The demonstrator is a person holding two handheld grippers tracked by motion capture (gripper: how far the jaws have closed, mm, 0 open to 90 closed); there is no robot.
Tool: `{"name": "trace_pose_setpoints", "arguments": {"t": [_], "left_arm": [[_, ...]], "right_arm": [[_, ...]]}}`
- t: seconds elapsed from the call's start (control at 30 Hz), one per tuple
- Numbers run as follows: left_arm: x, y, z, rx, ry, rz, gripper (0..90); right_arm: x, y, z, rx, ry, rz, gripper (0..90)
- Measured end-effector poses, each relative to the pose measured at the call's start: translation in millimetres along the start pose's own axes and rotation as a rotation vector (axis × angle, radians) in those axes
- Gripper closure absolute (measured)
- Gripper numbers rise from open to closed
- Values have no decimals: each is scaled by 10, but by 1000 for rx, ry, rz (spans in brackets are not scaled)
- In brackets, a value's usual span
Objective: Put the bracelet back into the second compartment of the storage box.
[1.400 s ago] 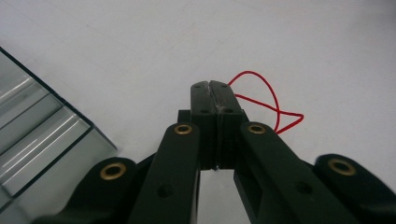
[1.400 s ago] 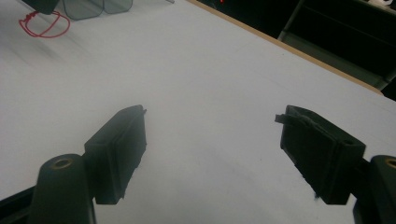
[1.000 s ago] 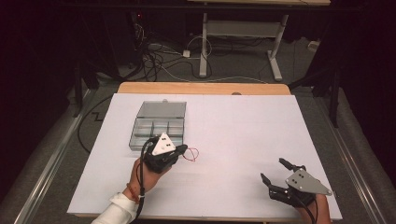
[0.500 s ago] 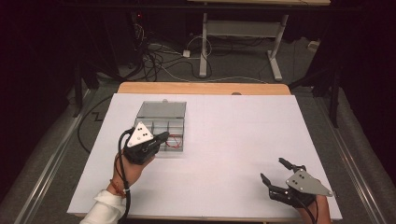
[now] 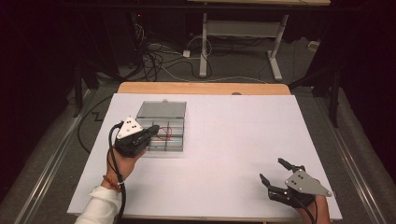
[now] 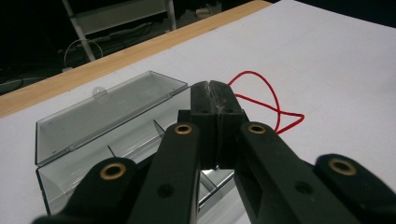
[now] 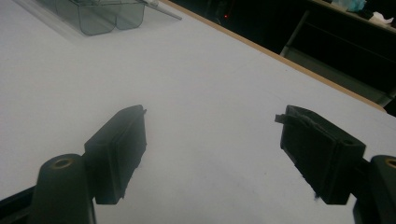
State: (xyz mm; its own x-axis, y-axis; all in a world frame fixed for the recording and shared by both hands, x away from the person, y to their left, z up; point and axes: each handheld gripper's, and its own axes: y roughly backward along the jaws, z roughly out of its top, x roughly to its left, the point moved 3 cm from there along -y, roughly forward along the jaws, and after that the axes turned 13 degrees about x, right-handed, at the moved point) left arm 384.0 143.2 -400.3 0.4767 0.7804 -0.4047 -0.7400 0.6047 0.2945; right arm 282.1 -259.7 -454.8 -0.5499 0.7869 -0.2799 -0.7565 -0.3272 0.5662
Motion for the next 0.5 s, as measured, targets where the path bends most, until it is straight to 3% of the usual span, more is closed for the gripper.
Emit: {"name": "trace_pose_setpoints", "arguments": {"t": [0.23,0.27,0.5], "left_arm": [[50,-58,23,19,-13,19,867],[371,215,20,426,-460,114,867],[492,99,32,485,-462,140,867]], "right_arm": [[-3,-1,-2,2,-1,-5,234],[-3,-1,-2,2,-1,-5,234],[-7,-1,-2,-1,-3,-7,234]]}}
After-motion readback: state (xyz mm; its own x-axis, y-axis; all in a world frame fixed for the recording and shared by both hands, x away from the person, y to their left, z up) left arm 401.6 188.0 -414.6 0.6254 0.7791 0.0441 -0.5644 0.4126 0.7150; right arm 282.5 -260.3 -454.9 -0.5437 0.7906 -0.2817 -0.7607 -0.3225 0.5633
